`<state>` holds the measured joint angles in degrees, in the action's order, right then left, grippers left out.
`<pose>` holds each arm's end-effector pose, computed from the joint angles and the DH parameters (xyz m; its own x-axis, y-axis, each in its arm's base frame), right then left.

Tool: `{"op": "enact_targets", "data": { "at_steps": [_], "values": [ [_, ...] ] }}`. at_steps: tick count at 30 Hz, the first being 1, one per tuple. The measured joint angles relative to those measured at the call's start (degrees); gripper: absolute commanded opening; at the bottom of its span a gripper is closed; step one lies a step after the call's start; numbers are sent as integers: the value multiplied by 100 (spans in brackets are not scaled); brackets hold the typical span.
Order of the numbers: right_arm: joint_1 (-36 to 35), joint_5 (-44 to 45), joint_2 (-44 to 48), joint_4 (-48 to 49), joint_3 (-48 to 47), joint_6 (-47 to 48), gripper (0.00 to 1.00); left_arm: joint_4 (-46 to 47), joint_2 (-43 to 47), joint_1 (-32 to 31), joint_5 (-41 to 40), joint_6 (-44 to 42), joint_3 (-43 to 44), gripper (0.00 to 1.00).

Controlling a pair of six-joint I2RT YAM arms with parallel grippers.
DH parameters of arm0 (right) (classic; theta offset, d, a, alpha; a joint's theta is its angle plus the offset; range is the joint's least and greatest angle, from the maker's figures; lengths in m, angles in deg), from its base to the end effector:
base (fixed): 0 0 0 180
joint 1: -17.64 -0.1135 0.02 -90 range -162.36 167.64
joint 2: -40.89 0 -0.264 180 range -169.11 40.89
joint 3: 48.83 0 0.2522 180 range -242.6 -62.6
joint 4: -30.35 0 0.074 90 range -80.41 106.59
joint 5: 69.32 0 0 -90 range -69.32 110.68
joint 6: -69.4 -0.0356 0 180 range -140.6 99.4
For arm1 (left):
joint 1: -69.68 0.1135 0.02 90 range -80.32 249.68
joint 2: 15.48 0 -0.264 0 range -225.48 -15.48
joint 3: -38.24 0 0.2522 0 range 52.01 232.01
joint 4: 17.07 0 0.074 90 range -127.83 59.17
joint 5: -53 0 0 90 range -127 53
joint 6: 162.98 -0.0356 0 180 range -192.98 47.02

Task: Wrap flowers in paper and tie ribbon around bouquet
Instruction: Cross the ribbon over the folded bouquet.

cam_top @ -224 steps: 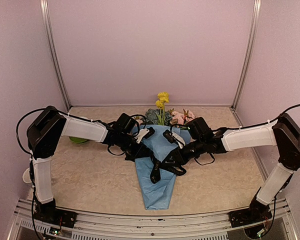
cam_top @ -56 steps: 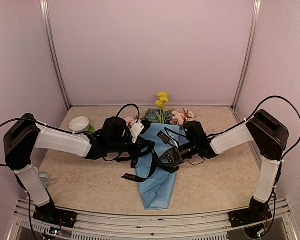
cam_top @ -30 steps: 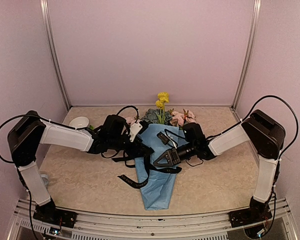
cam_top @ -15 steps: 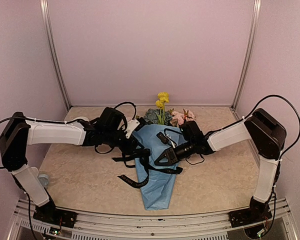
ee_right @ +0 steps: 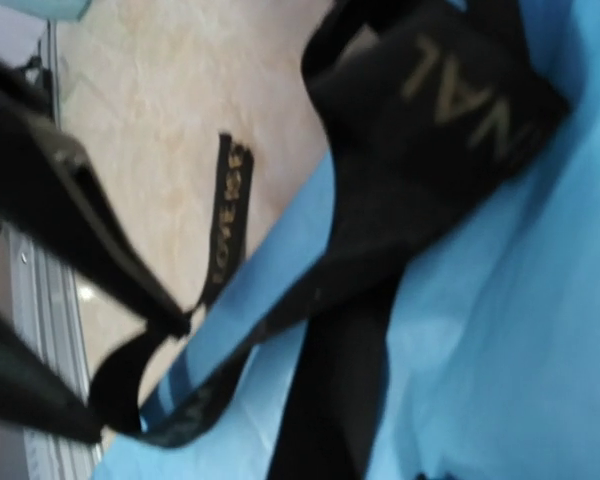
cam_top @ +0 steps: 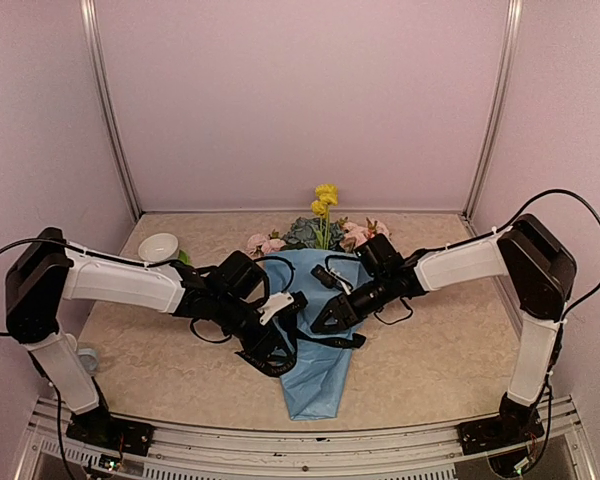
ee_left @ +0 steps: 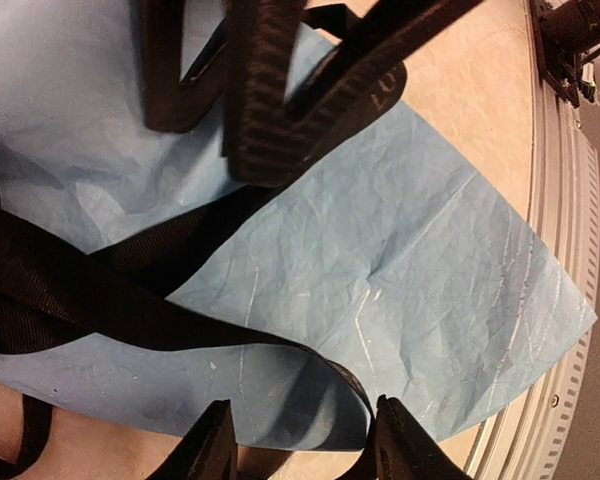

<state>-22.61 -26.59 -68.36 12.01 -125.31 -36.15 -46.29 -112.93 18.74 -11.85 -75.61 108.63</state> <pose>0.2737 0.2660 0.1498 -0.7842 -0.4256 -0.4516 -0.6022 0.3467 0.7191 0.2011 -0.2718 0.1722 -0.4845 0.6629 -0.5708 0.8747 0.3572 -0.3276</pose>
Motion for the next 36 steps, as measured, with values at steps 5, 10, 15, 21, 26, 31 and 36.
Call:
{"op": "enact_targets", "data": {
  "at_steps": [5,10,15,21,26,31,36],
  "values": [
    [-79,0,0,-372,-2,291,50,39,-289,11,76,35,0,37],
    [-227,0,11,-592,-2,531,45,57,-424,11,173,94,-2,23],
    [-391,127,9,-745,-2,710,15,166,-442,11,197,173,-2,10],
    [-437,367,7,-887,-13,721,0,225,-516,11,164,232,0,3],
    [-374,249,42,-638,13,492,0,374,-516,11,136,232,26,2],
    [-122,-133,435,256,422,-129,0,533,-608,44,68,168,356,1],
    [20,-472,739,1344,798,-828,0,796,-885,208,76,81,651,1]
  ]
}}
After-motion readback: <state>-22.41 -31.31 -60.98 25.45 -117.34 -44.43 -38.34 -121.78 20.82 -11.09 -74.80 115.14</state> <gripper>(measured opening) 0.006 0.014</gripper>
